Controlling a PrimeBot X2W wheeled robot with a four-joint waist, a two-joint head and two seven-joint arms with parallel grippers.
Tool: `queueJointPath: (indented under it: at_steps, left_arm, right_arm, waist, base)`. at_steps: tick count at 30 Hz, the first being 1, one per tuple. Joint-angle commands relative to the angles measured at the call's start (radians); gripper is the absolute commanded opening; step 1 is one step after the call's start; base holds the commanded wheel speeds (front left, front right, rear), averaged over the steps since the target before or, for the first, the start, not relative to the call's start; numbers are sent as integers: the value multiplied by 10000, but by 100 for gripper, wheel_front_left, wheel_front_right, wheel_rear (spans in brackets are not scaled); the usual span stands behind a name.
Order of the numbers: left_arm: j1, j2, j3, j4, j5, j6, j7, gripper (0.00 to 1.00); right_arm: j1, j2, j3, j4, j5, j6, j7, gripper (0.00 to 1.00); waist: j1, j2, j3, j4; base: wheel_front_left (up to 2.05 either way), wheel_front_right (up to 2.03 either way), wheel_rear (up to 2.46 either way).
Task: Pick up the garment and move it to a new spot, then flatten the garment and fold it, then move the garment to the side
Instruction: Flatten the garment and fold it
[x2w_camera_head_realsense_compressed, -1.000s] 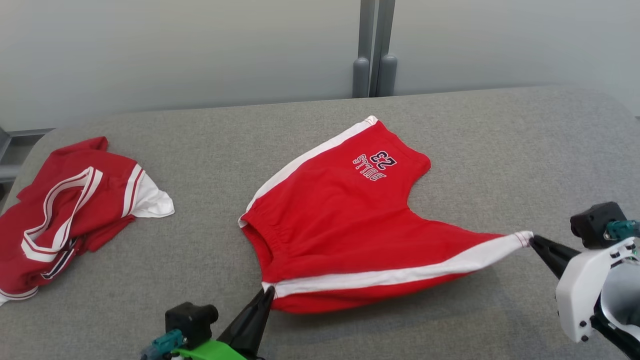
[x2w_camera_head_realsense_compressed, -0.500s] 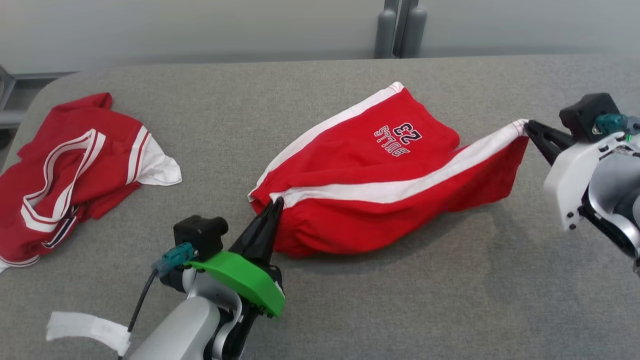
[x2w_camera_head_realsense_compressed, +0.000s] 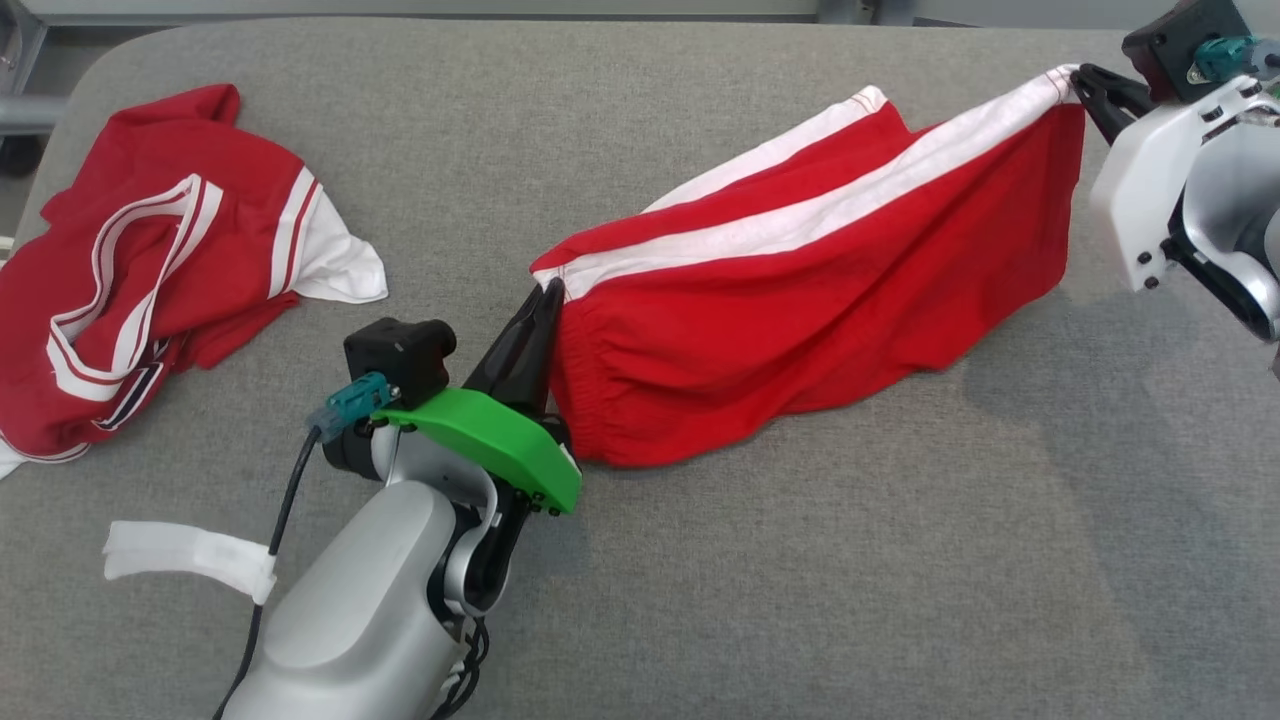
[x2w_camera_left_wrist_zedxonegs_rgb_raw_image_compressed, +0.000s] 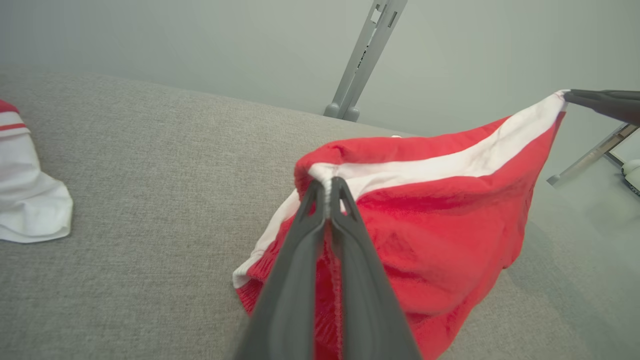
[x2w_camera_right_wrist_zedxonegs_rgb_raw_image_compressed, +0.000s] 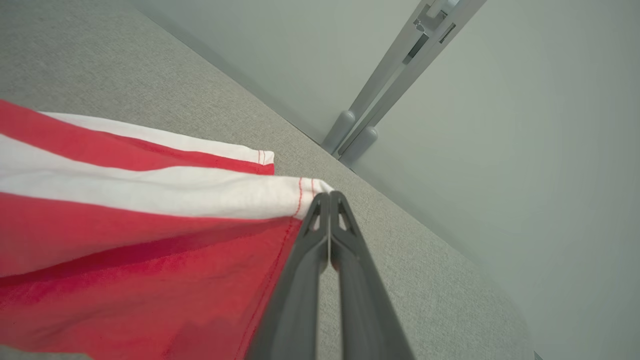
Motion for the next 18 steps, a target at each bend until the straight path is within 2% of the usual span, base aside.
queueJointPath:
  at_steps: [1,9,18]
  left_arm:
    - [-356,-42,29,140,45,-39,24,0]
    - [-1238,-306,72,876,52,-211,29,0]
    - [-1914,-608,97,1749,-73,-300,34,0]
  right_arm:
    - [-404,18,168,239,-73,-14,-140,0]
    - [-1891,257,960,1519,-182,-14,-428,0]
    - [-2717,639,1306,2883,1,-14,-856,0]
  waist:
    - [0,0,374,318]
    - [0,0,989,623]
    - [0,0,1467,826]
  base:
    - [0,0,0]
    - [0,0,0]
    - [0,0,0]
